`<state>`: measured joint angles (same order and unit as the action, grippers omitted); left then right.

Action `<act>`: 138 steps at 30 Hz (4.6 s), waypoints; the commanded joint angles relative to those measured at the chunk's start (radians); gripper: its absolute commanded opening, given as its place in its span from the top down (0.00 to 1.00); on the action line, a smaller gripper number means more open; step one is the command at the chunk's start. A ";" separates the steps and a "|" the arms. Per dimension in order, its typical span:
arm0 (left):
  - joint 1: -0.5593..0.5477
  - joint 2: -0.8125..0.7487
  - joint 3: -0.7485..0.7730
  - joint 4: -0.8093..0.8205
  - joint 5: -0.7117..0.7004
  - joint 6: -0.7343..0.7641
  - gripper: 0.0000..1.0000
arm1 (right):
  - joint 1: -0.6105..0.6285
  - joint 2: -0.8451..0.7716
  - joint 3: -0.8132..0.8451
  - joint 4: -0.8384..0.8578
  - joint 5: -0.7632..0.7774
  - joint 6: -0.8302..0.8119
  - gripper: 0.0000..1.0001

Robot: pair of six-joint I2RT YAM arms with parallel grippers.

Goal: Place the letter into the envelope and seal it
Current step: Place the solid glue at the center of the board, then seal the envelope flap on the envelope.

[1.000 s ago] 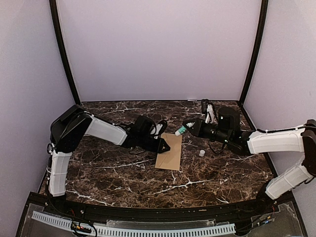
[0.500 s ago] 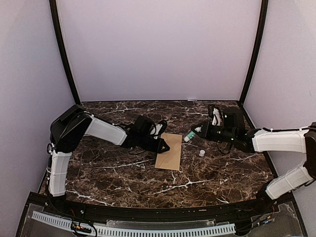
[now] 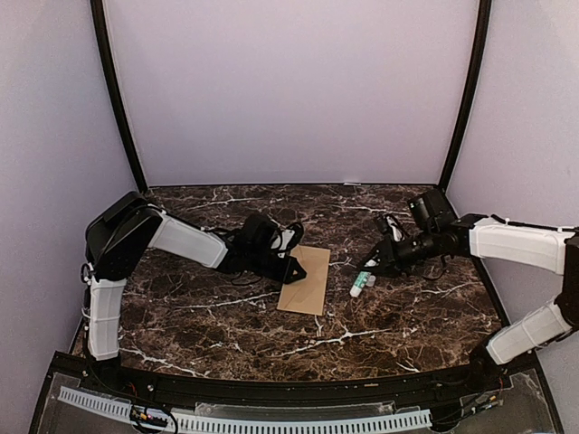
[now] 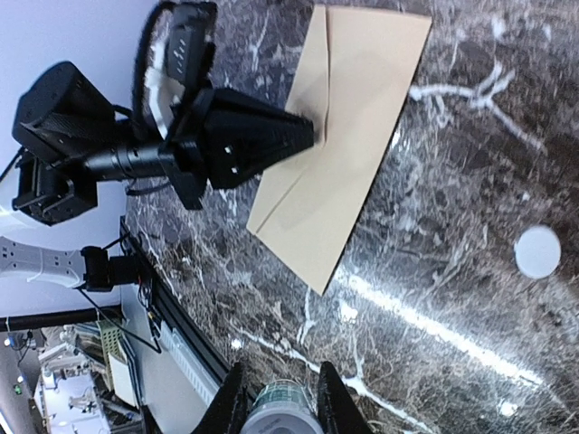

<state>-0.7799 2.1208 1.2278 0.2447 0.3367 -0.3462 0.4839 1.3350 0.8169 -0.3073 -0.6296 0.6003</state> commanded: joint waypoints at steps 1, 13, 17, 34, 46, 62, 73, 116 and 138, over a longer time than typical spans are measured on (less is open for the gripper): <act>-0.003 -0.016 -0.044 -0.133 -0.023 0.023 0.88 | 0.001 0.053 0.032 -0.146 -0.112 -0.032 1.00; -0.003 -0.028 -0.050 -0.127 -0.017 0.030 0.89 | 0.052 0.251 0.048 -0.113 -0.138 -0.030 1.00; -0.004 -0.028 -0.048 -0.127 -0.018 0.032 0.89 | 0.055 0.288 0.057 -0.113 -0.142 -0.041 0.99; -0.003 -0.028 -0.047 -0.128 -0.015 0.032 0.89 | 0.056 0.389 0.115 -0.168 -0.013 -0.070 0.71; -0.004 -0.030 -0.045 -0.128 -0.012 0.032 0.89 | 0.056 0.380 0.141 -0.193 0.038 -0.074 0.38; -0.004 -0.030 -0.046 -0.127 -0.013 0.032 0.89 | 0.056 0.345 0.129 -0.150 -0.001 -0.056 0.01; -0.003 -0.041 -0.045 -0.114 -0.015 0.030 0.89 | 0.057 0.212 0.220 -0.265 0.190 -0.084 0.03; -0.003 -0.210 -0.250 -0.029 0.001 -0.015 0.90 | 0.302 0.634 0.308 0.494 0.143 0.069 1.00; -0.003 -0.224 -0.214 -0.063 -0.010 0.004 0.91 | 0.303 0.798 0.394 0.347 0.228 0.114 1.00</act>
<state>-0.7799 1.9297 0.9974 0.2100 0.3252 -0.3553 0.7807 2.0945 1.2079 0.0925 -0.4435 0.6937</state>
